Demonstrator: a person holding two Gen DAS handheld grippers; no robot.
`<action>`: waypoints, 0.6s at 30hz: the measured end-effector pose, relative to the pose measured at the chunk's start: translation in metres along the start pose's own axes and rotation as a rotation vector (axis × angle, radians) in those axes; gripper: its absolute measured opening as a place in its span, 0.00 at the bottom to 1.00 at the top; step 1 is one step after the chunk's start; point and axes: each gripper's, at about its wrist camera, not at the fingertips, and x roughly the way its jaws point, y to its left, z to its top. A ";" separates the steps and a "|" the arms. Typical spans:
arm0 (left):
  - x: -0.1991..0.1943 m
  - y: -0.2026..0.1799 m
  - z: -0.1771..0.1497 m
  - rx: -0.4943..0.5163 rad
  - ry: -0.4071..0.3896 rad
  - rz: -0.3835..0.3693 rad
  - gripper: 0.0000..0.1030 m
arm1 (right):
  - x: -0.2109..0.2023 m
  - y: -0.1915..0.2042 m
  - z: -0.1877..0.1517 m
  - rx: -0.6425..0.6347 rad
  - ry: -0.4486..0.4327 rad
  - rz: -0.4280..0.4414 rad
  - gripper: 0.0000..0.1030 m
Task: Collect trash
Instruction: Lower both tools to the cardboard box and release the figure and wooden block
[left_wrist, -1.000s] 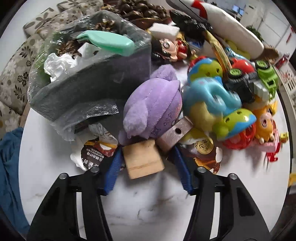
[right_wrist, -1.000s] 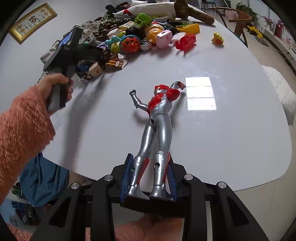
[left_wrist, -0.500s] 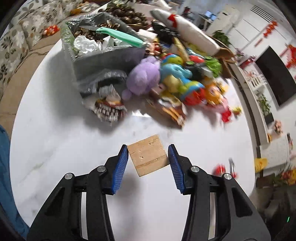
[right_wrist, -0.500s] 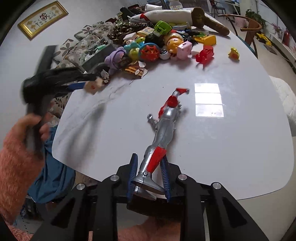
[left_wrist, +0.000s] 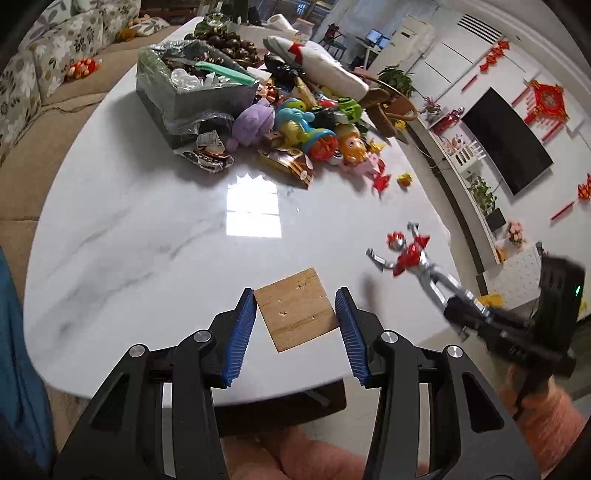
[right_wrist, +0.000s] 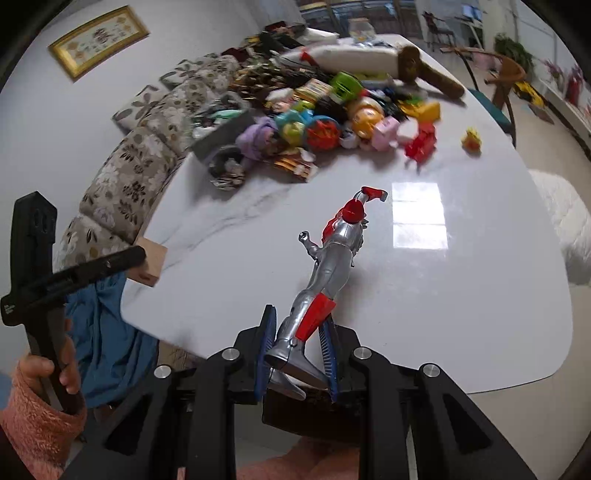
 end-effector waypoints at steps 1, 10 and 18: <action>-0.003 -0.001 -0.005 0.005 0.004 -0.001 0.43 | -0.005 0.003 -0.003 -0.012 0.003 0.009 0.23; 0.006 -0.012 -0.104 0.086 0.237 -0.019 0.43 | -0.027 0.045 -0.070 -0.175 0.206 0.082 0.23; 0.092 0.000 -0.178 0.115 0.434 -0.019 0.43 | 0.016 0.041 -0.145 -0.211 0.428 0.102 0.23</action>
